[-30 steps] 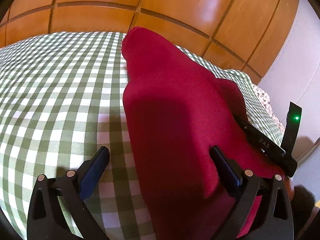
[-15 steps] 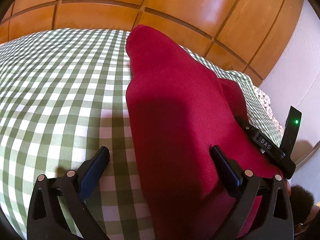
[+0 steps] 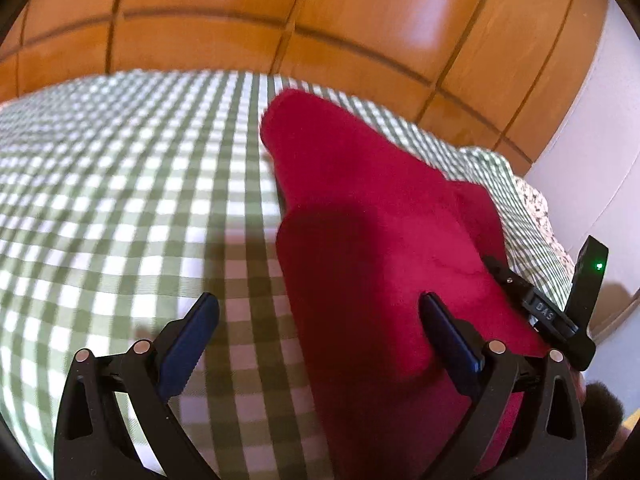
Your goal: Fold small clothes
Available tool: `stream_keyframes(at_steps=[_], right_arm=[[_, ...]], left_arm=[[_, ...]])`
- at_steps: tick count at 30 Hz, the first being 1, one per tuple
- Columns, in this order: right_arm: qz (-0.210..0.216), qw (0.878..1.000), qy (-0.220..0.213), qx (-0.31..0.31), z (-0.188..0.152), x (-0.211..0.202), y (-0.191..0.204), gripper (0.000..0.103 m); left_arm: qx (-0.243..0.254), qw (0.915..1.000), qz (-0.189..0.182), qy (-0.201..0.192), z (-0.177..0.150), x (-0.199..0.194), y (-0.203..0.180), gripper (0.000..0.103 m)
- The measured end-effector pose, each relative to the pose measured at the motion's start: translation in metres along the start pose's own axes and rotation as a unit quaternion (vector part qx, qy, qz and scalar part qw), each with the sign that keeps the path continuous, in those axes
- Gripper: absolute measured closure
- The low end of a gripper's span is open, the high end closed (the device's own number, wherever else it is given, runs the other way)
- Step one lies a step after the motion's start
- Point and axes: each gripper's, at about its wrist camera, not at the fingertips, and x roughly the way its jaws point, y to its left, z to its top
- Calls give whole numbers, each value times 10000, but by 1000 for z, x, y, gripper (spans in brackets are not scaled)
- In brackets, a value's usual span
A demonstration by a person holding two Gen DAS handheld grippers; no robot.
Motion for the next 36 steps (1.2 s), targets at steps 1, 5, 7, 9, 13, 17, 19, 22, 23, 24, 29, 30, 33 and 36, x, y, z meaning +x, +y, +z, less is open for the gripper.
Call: stream_keyframes(at_steps=[1, 5, 7, 9, 13, 17, 19, 22, 23, 24, 29, 30, 33, 36], right_arm=[[-8, 10000, 87, 22, 1, 0, 0, 2], [96, 9977, 609, 285, 9, -8, -2, 2], [242, 9961, 678, 502, 9, -17, -5, 2], [403, 9940, 701, 738, 6, -25, -9, 2], [828, 9858, 839, 1199, -4, -38, -20, 2], [1355, 9785, 1018, 1172, -11, -42, -15, 3], [1548, 9753, 1144, 1086, -13, -37, -8, 4], [1596, 9751, 1179, 995, -12, -29, 1, 7], [1631, 9745, 1183, 987, -11, -26, 4, 9], [1635, 9742, 1210, 981, -9, -21, 7, 13], [1577, 9749, 1291, 900, -4, -6, 17, 28], [1625, 9740, 1314, 876, -4, -4, 18, 34], [1703, 9741, 1284, 748, -5, -4, 23, 45], [1870, 9731, 1090, 794, -1, -8, 24, 53]], left_arm=[[33, 10000, -25, 42, 1, 3, -2, 3], [218, 9994, -195, 185, 3, 9, -8, 3], [123, 9988, -358, 307, 2, 11, -5, 3], [-84, 9971, -589, 464, 2, 13, 1, 3], [-246, 9946, -820, 586, -2, 9, 8, 4], [-206, 9912, -1108, 696, -12, 1, 8, 4], [-93, 9897, -1202, 766, -20, 0, 6, 4], [55, 9898, -1188, 786, -25, 1, -3, 5], [95, 9892, -1216, 809, -25, 2, -5, 6], [127, 9889, -1230, 826, -25, 3, -7, 8], [264, 9876, -1264, 893, -21, 10, -16, 16], [275, 9875, -1272, 893, -20, 10, -15, 21], [308, 9887, -1250, 766, -17, 7, -16, 37], [472, 9901, -1161, 632, -12, 0, -19, 45]])
